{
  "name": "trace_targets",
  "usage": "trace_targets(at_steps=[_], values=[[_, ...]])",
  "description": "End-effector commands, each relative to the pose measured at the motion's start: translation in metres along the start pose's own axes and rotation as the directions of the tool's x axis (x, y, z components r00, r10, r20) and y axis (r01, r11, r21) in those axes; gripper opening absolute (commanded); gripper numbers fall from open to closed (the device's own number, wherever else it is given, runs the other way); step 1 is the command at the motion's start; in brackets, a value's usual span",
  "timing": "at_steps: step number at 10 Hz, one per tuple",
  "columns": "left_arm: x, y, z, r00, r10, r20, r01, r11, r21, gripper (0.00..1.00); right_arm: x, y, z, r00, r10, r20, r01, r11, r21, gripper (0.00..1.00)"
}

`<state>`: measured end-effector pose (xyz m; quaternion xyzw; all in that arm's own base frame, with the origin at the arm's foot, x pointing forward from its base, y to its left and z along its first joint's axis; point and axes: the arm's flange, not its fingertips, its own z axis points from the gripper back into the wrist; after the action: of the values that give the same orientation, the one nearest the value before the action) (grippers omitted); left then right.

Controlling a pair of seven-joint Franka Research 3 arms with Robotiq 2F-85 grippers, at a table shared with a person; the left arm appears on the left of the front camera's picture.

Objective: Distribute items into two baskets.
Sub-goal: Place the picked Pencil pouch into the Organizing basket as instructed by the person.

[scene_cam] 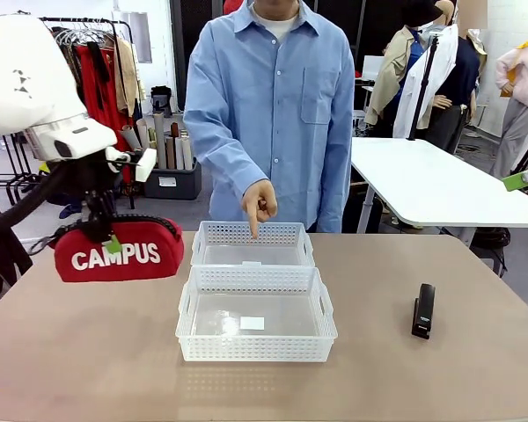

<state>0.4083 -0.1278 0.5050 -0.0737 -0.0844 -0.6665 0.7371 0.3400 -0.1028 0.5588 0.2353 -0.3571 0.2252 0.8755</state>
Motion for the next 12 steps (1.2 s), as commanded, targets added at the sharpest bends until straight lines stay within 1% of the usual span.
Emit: trace_targets(at_steps=[1,2,4,5,7,9,11,12], values=[[0.024,-0.005,-0.004,1.000,-0.004,-0.023,0.004,1.000,-0.022,0.00,0.002,0.000,0.000,1.000,0.009,0.022,-0.009,1.000,0.022,1.00],[0.036,-0.013,-0.010,0.999,-0.026,-0.040,0.025,1.000,-0.015,0.00,0.002,0.000,0.000,1.000,0.009,0.022,-0.009,1.000,0.022,1.00],[0.060,-0.024,-0.017,0.998,-0.045,-0.045,0.046,0.999,0.002,0.00,0.002,0.000,0.000,1.000,0.009,0.022,-0.009,1.000,0.022,1.00],[0.069,-0.027,-0.018,0.998,-0.032,-0.045,0.033,0.999,0.014,0.00,0.002,0.000,0.000,1.000,0.009,0.022,-0.009,1.000,0.022,1.00],[0.086,-0.031,-0.026,0.998,-0.030,-0.049,0.029,1.000,-0.011,0.00,0.002,0.000,0.000,1.000,0.009,0.022,-0.009,1.000,0.022,1.00],[0.106,-0.026,-0.036,0.999,0.026,-0.038,-0.026,1.000,0.003,0.00,0.002,0.000,0.000,1.000,0.009,0.022,-0.009,1.000,0.022,1.00],[0.124,-0.021,-0.043,0.999,0.020,-0.045,-0.019,1.000,0.023,0.00,0.002,0.000,0.000,1.000,0.009,0.022,-0.009,1.000,0.022,1.00],[0.134,-0.019,-0.048,0.999,0.016,-0.040,-0.016,1.000,0.015,0.00,0.002,0.000,0.000,1.000,0.009,0.022,-0.009,1.000,0.022,1.00]])
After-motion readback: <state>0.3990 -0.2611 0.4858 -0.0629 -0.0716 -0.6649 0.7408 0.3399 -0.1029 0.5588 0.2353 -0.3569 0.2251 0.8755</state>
